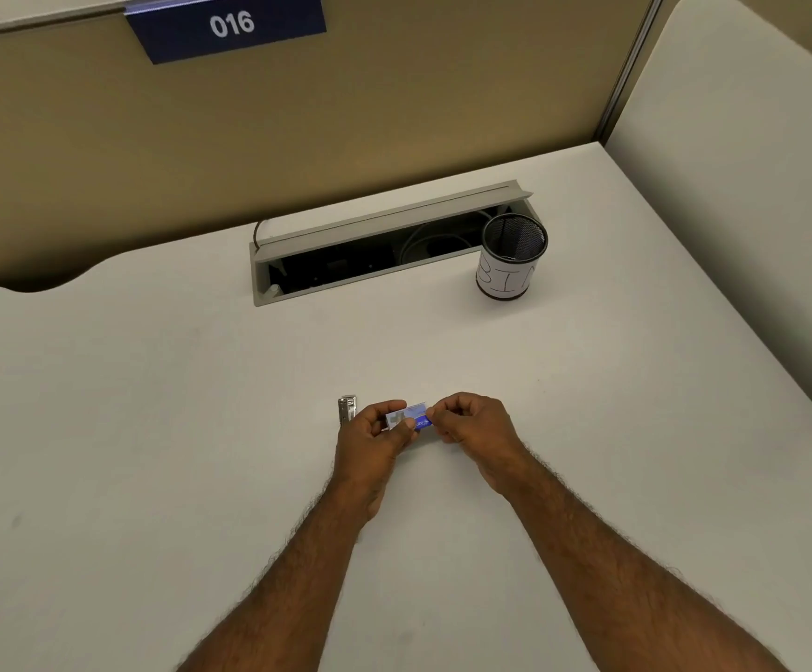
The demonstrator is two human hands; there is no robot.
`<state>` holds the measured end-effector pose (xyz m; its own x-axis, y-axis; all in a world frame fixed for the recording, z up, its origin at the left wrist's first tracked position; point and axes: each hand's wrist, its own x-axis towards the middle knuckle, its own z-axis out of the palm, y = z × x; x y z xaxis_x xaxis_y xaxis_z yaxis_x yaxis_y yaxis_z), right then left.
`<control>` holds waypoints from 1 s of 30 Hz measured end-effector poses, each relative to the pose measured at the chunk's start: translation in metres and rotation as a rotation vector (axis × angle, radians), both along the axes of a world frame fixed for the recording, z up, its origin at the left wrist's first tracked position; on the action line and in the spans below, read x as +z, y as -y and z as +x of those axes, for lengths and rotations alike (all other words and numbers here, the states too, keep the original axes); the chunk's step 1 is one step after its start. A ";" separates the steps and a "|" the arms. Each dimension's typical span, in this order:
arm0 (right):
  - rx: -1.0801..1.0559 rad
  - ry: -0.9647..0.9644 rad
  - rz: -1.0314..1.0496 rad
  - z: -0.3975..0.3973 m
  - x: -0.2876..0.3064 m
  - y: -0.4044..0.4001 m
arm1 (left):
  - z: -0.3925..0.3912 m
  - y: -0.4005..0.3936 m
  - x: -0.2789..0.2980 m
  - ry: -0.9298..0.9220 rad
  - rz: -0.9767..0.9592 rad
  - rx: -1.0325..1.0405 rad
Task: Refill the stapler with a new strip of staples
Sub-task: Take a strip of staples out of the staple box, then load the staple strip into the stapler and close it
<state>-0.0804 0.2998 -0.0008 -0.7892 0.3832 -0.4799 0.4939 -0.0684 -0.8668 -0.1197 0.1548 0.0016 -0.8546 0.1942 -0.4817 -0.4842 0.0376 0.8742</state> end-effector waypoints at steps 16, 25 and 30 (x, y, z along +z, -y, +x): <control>0.016 0.133 0.281 -0.065 -0.002 -0.024 | -0.061 -0.065 -0.005 -0.473 -0.865 -0.286; -0.057 0.110 0.385 -0.040 0.011 -0.011 | -0.018 -0.020 0.014 -0.890 -0.783 0.047; 0.226 0.142 0.407 -0.012 0.003 0.039 | 0.003 0.037 0.003 -0.572 -0.743 0.280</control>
